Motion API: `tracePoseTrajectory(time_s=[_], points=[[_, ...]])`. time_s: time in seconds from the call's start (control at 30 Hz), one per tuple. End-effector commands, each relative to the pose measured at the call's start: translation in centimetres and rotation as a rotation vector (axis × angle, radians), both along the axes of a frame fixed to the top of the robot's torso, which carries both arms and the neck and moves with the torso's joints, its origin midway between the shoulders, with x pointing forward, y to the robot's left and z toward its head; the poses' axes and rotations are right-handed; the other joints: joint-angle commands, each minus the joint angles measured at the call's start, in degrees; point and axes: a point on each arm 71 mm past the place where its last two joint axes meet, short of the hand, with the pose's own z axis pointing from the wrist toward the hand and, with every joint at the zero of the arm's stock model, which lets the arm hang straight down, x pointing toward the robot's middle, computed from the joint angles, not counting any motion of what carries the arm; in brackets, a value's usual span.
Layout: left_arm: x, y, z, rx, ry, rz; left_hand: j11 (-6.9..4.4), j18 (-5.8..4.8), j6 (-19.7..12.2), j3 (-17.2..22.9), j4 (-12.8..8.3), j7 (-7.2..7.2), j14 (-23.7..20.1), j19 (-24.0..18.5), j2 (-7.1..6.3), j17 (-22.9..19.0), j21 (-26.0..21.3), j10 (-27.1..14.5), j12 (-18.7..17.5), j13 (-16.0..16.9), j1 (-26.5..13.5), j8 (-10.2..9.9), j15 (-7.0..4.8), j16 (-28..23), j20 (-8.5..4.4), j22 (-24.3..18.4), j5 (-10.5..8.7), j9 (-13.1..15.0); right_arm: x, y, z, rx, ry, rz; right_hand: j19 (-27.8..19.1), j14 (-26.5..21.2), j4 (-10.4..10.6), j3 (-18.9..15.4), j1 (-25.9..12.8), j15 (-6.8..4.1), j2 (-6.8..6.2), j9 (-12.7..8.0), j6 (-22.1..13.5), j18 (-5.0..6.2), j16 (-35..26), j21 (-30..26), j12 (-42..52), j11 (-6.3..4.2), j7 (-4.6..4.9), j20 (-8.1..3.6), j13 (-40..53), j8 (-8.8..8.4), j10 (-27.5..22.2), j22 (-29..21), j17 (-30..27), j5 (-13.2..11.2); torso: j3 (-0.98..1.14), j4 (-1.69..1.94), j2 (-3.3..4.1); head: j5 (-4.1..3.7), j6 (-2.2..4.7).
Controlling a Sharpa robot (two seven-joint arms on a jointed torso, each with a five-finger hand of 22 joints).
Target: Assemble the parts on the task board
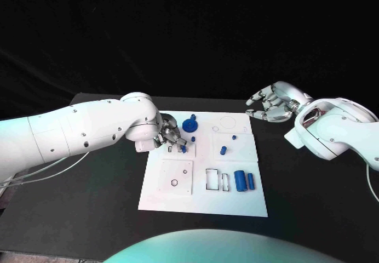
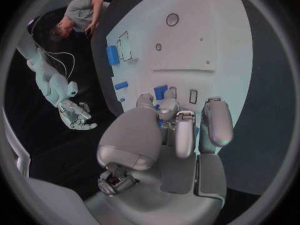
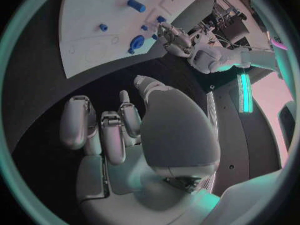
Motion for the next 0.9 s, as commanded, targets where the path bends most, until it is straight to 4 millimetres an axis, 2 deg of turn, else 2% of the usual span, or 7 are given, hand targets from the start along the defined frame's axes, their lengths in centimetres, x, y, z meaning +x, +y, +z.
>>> tracePoseTrajectory(time_s=[0.03,0.5,0.9], points=[[-0.13,-0.25,-0.11,0.009,0.026,-0.024,-0.29,-0.81,0.06,0.42,0.04,-0.41,5.85,-0.11,-0.02,15.09,-0.21,-0.14,0.16,0.03,0.78,0.23,-0.45,0.20,-0.41,0.10,0.38,0.12,-0.04,0.13,-0.08,-0.013,0.003,0.013,0.13,5.58,0.08,0.36,-0.13,-0.43,-0.55,0.07,-0.35,0.71,-0.24,-0.20,-0.02,-0.28,0.02,-0.26,-0.04,0.36,0.12,3.12,13.66,0.30,0.00,-0.04,-0.02,0.00,-0.11],[-0.10,-0.41,-0.27,0.021,0.037,-0.036,-0.31,-0.81,0.15,0.74,0.07,-0.44,5.85,-0.13,0.18,15.09,-0.27,-0.13,0.22,0.10,1.06,0.53,-0.50,0.20,-0.48,0.11,-0.58,0.33,-0.05,0.14,-0.17,-0.016,0.008,0.013,0.15,5.55,0.16,0.54,-0.29,-0.43,-0.51,0.09,-0.31,0.70,-0.30,-0.18,0.00,-0.28,0.03,-0.26,-0.03,0.42,0.14,3.15,13.55,0.47,0.02,-0.02,0.00,-0.06,-0.36],[-0.03,-0.75,-0.30,0.019,0.034,-0.038,-0.64,-0.83,0.10,2.95,0.02,-0.82,5.85,-0.04,1.07,15.09,-0.26,-0.10,0.37,0.30,3.52,1.36,-0.77,0.20,-0.73,0.37,-1.10,0.95,-0.05,0.21,-0.25,-0.017,0.011,0.015,0.13,5.55,0.20,0.65,-0.37,-0.43,-0.46,0.10,-0.27,0.72,-0.30,-0.25,0.00,-0.28,0.02,-0.26,-0.04,0.47,0.15,3.12,13.55,0.53,-0.02,-0.03,-0.02,-0.05,-0.54]])
